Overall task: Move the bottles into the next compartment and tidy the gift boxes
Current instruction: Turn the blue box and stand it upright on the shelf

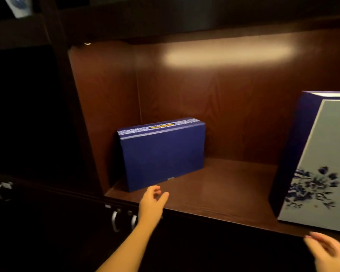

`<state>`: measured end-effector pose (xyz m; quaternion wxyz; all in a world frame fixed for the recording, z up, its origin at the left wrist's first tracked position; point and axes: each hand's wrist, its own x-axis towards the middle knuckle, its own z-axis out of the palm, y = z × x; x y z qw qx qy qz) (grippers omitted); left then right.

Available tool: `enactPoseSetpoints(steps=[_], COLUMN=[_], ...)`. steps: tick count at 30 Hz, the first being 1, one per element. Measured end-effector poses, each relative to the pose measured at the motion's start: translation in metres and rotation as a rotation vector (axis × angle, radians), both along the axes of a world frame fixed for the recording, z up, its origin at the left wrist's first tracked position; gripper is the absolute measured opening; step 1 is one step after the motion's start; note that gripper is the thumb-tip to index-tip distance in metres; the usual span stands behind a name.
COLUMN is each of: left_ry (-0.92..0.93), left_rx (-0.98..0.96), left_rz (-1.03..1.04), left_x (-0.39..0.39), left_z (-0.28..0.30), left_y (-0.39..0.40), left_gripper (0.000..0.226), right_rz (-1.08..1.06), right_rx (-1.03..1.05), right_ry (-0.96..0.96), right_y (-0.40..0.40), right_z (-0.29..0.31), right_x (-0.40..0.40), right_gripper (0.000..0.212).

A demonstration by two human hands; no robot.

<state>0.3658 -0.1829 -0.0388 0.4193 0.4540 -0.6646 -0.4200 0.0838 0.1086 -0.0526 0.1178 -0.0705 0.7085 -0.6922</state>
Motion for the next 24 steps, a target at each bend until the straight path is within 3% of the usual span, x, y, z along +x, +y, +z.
enactPoseSetpoints(steps=[4,8,16,24], left_ry=[0.057,0.069,0.157,0.402], left_rx=[-0.001,0.002,0.172,0.305], left_rz=[0.197,0.334,0.386,0.405], left_x=[0.044,0.062,0.05,0.039], left_z=[0.01,0.013,0.01,-0.014], left_y=[-0.046,-0.082,-0.156,-0.196], left_gripper=[0.03,0.04,0.055,0.043], right_rz=[0.181,0.411,0.573,0.654], right_rx=[0.036,0.117,0.201,0.051], right_ry=[0.236,0.258,0.068,0.101], right_y=[-0.078,-0.159,-0.311,-0.361], right_z=[0.01,0.021,0.028,0.016], right_x=[0.051,0.069,0.023,0.0], right_gripper=[0.016,0.02,0.099,0.108])
